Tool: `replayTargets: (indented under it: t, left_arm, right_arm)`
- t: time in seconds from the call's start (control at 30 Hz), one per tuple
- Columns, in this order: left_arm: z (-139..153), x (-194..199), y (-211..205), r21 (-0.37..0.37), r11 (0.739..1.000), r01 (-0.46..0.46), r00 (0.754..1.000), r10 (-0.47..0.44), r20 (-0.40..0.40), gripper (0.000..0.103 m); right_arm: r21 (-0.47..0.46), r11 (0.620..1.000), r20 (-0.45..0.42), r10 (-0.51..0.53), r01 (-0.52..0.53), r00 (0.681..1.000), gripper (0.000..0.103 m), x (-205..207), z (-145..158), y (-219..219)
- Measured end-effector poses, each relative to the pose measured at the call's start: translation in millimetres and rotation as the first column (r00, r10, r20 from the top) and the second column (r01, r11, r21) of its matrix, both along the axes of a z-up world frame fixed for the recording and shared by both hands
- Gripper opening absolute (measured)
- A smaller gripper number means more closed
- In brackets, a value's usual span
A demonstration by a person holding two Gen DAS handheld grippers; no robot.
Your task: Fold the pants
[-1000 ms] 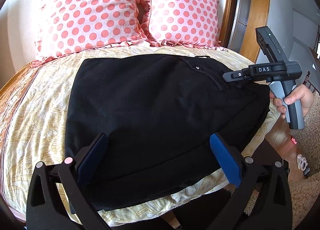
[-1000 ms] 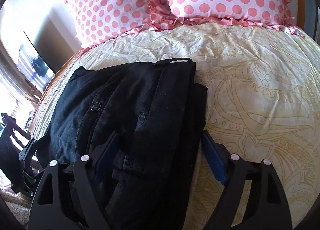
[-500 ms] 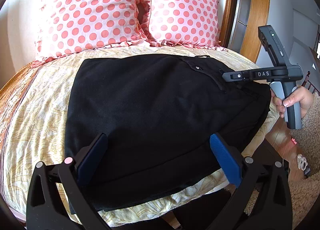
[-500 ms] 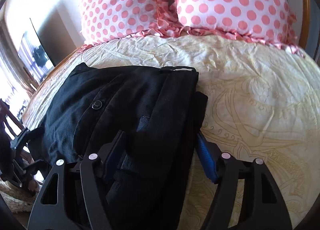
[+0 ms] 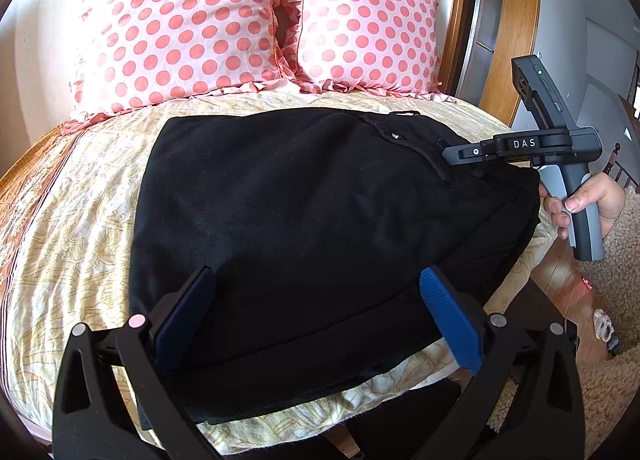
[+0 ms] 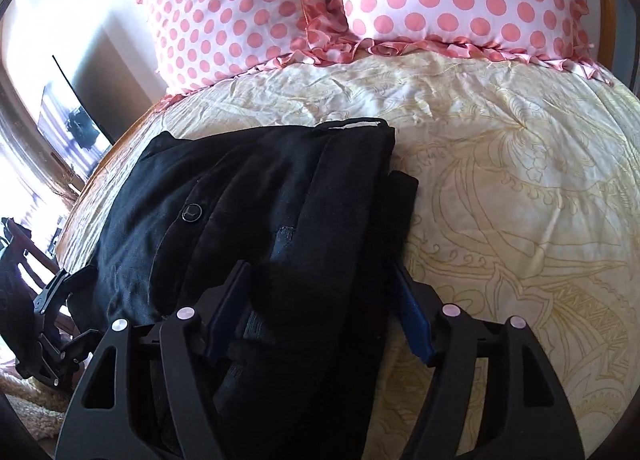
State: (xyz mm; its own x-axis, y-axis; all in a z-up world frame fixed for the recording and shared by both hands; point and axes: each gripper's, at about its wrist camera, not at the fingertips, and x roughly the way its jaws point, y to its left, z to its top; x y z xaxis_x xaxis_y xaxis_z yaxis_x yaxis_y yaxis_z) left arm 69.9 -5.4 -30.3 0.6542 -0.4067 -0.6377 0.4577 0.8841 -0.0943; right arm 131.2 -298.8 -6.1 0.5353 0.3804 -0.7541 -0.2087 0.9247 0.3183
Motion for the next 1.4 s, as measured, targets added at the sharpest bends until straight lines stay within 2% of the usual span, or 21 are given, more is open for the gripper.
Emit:
replayTargets:
  t: [0.07, 0.17, 0.3, 0.33, 0.37, 0.47, 0.57, 0.7, 0.8, 0.87, 0.93, 1.0, 1.13, 1.27, 1.4]
  left_arm:
    - [0, 0, 0, -0.001, 1.000, -0.001, 1.000, 0.001, -0.001, 0.101]
    - [1, 1, 1, -0.011, 1.000, -0.002, 1.000, 0.001, -0.007, 0.101]
    - [2, 2, 1, -0.021, 1.000, -0.002, 1.000, 0.002, -0.018, 0.101]
    - [3, 2, 3, -0.030, 1.000, -0.002, 1.000, 0.002, -0.027, 0.101]
    - [7, 3, 6, -0.054, 0.999, -0.003, 0.999, 0.000, -0.048, 0.101]
    - [26, 14, 31, -0.167, 0.985, -0.033, 0.995, 0.017, -0.098, 0.101]
    - [46, 31, 64, -0.252, 0.961, -0.112, 0.990, 0.086, -0.114, 0.101]
    - [52, 66, 95, -0.278, 0.934, -0.223, 0.965, 0.170, -0.202, 0.101]
    - [43, 93, 104, -0.286, 0.925, -0.249, 0.942, 0.162, -0.295, 0.096]
    - [33, 110, 104, -0.276, 0.926, -0.258, 0.919, 0.147, -0.367, 0.082]
    - [21, 121, 102, -0.292, 0.921, -0.257, 0.893, 0.111, -0.436, 0.075]
    - [9, 131, 100, -0.292, 0.917, -0.273, 0.864, 0.100, -0.494, 0.074]
    - [6, 134, 99, -0.287, 0.916, -0.280, 0.855, 0.102, -0.509, 0.073]
    - [5, 138, 107, -0.300, 0.899, -0.318, 0.835, 0.116, -0.538, 0.072]
    - [5, 139, 104, -0.293, 0.906, -0.306, 0.837, 0.109, -0.536, 0.072]
  right_arm:
    - [-0.008, 1.000, 0.036, 0.029, -0.029, 0.999, 0.051, -4, 4, 5]
    - [-0.069, 0.996, 0.068, 0.055, -0.050, 0.996, 0.047, -9, 9, 14]
    - [0.036, 0.999, 0.024, 0.014, -0.015, 1.000, 0.048, -1, 2, 1]
    - [0.031, 0.999, 0.037, 0.016, -0.017, 0.999, 0.040, -3, 3, 1]
    - [0.005, 1.000, 0.068, 0.023, -0.023, 0.997, 0.032, -7, 8, 4]
    - [-0.052, 0.997, 0.149, 0.066, -0.059, 0.987, 0.024, -19, 23, 16]
    - [-0.053, 0.994, 0.196, 0.102, -0.094, 0.975, 0.023, -26, 33, 22]
    - [-0.029, 0.992, 0.224, 0.125, -0.121, 0.967, 0.022, -29, 40, 27]
    - [-0.048, 0.990, 0.233, 0.139, -0.131, 0.963, 0.022, -31, 43, 33]
    - [-0.048, 0.991, 0.225, 0.134, -0.126, 0.965, 0.022, -30, 41, 33]
    - [-0.037, 0.992, 0.220, 0.124, -0.119, 0.968, 0.022, -29, 39, 30]
    - [-0.028, 0.993, 0.217, 0.118, -0.115, 0.969, 0.022, -30, 37, 28]
    - [-0.017, 0.993, 0.214, 0.115, -0.114, 0.970, 0.022, -30, 36, 27]
    - [-0.003, 0.994, 0.211, 0.111, -0.113, 0.971, 0.022, -28, 35, 24]
    - [0.021, 0.994, 0.202, 0.100, -0.106, 0.974, 0.022, -27, 31, 20]
